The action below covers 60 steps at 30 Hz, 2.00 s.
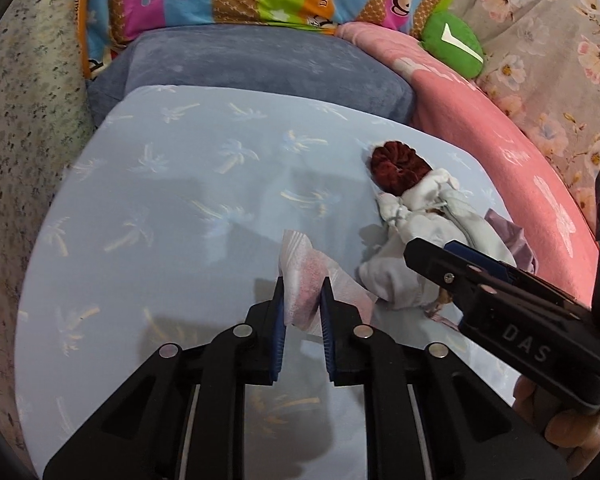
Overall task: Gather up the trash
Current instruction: 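Lift the pink packet with the left gripper while the right gripper grasps the white sock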
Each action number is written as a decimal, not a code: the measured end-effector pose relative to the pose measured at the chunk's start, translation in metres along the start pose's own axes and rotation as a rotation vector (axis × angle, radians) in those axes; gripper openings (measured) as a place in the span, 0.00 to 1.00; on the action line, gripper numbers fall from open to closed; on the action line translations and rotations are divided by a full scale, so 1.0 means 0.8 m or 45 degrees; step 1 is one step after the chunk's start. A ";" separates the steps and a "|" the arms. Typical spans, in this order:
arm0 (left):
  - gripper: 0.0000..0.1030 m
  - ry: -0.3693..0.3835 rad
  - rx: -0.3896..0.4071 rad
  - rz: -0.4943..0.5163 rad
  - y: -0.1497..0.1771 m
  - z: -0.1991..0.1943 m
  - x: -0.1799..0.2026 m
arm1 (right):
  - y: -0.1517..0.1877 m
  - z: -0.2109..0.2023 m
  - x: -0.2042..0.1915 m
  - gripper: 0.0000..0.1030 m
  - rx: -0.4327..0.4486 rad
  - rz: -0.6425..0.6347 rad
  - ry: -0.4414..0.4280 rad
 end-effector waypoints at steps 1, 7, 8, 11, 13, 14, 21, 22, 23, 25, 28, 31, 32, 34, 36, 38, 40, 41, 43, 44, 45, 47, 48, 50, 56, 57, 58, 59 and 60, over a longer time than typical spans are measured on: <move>0.15 -0.003 0.004 -0.003 -0.002 -0.001 -0.002 | -0.002 0.003 0.001 0.46 0.000 -0.002 0.011; 0.15 -0.008 0.016 -0.006 -0.007 -0.002 -0.004 | 0.009 0.001 0.006 0.52 -0.002 -0.009 0.021; 0.15 -0.008 0.017 -0.001 -0.007 -0.002 -0.002 | 0.014 0.002 0.010 0.52 -0.006 -0.005 0.031; 0.15 -0.001 0.006 0.005 -0.003 0.001 0.004 | 0.030 0.008 0.025 0.49 -0.037 0.010 0.050; 0.15 0.006 0.000 0.011 0.000 0.003 0.009 | 0.037 0.007 0.037 0.42 -0.038 0.031 0.060; 0.15 0.008 0.000 0.015 0.001 0.003 0.011 | 0.039 0.006 0.043 0.37 -0.041 0.040 0.068; 0.15 0.023 0.003 0.044 0.002 -0.001 0.030 | 0.038 -0.005 0.068 0.05 -0.039 0.109 0.050; 0.15 0.024 0.005 0.049 0.003 -0.003 0.034 | 0.038 -0.009 0.070 0.05 -0.033 0.117 0.047; 0.15 0.026 0.007 0.055 0.003 -0.005 0.037 | 0.038 -0.015 0.073 0.04 -0.023 0.124 0.046; 0.15 0.029 0.012 0.064 0.003 -0.008 0.043 | 0.037 -0.026 0.077 0.04 -0.005 0.148 0.031; 0.15 0.035 0.020 0.078 0.002 -0.012 0.052 | 0.034 -0.048 0.081 0.04 0.026 0.163 0.009; 0.15 0.042 0.032 0.092 0.000 -0.018 0.065 | 0.030 -0.073 0.084 0.04 0.068 0.171 -0.003; 0.15 0.046 0.037 0.098 -0.001 -0.021 0.070 | 0.029 -0.081 0.085 0.04 0.083 0.175 -0.008; 0.15 0.057 0.054 0.117 -0.004 -0.028 0.081 | 0.025 -0.100 0.088 0.04 0.117 0.186 -0.019; 0.15 0.067 0.070 0.134 -0.006 -0.035 0.091 | 0.021 -0.118 0.090 0.04 0.147 0.192 -0.030; 0.15 0.079 0.087 0.155 -0.010 -0.043 0.105 | 0.016 -0.136 0.092 0.04 0.177 0.197 -0.040; 0.15 0.092 0.102 0.175 -0.013 -0.050 0.118 | 0.012 -0.155 0.094 0.04 0.211 0.203 -0.050; 0.15 0.098 0.108 0.183 -0.014 -0.052 0.124 | 0.011 -0.163 0.096 0.04 0.224 0.206 -0.055; 0.15 0.112 0.127 0.207 -0.017 -0.060 0.141 | 0.009 -0.182 0.099 0.04 0.249 0.213 -0.070; 0.15 0.116 0.134 0.218 -0.017 -0.063 0.149 | 0.008 -0.192 0.101 0.04 0.266 0.216 -0.074; 0.15 0.123 0.141 0.229 -0.018 -0.066 0.157 | 0.007 -0.201 0.104 0.04 0.281 0.216 -0.073; 0.15 0.138 0.156 0.253 -0.020 -0.073 0.174 | 0.005 -0.220 0.109 0.04 0.311 0.219 -0.074; 0.15 0.144 0.163 0.265 -0.020 -0.076 0.182 | 0.004 -0.230 0.113 0.04 0.329 0.224 -0.075; 0.15 0.162 0.178 0.291 -0.020 -0.083 0.199 | 0.002 -0.252 0.121 0.04 0.361 0.241 -0.089; 0.15 0.199 0.217 0.364 -0.020 -0.101 0.245 | -0.001 -0.314 0.148 0.04 0.464 0.266 -0.087; 0.15 0.205 0.222 0.375 -0.020 -0.103 0.253 | -0.001 -0.322 0.154 0.04 0.477 0.269 -0.084; 0.15 0.213 0.226 0.386 -0.020 -0.105 0.261 | -0.001 -0.331 0.159 0.04 0.491 0.272 -0.080; 0.15 0.220 0.231 0.398 -0.018 -0.108 0.269 | -0.001 -0.340 0.164 0.04 0.504 0.276 -0.077; 0.15 0.226 0.236 0.408 -0.018 -0.110 0.276 | 0.001 -0.349 0.171 0.04 0.516 0.281 -0.073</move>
Point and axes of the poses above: each gripper's, at about its wrist camera, not at the fingertips, and z roughly the way its jaws point, x to its right, y to its underside, the point moved 8 cm from there along z, roughly the way its jaws point, and after that the axes turned 8 degrees about z, right-handed, at the moved point
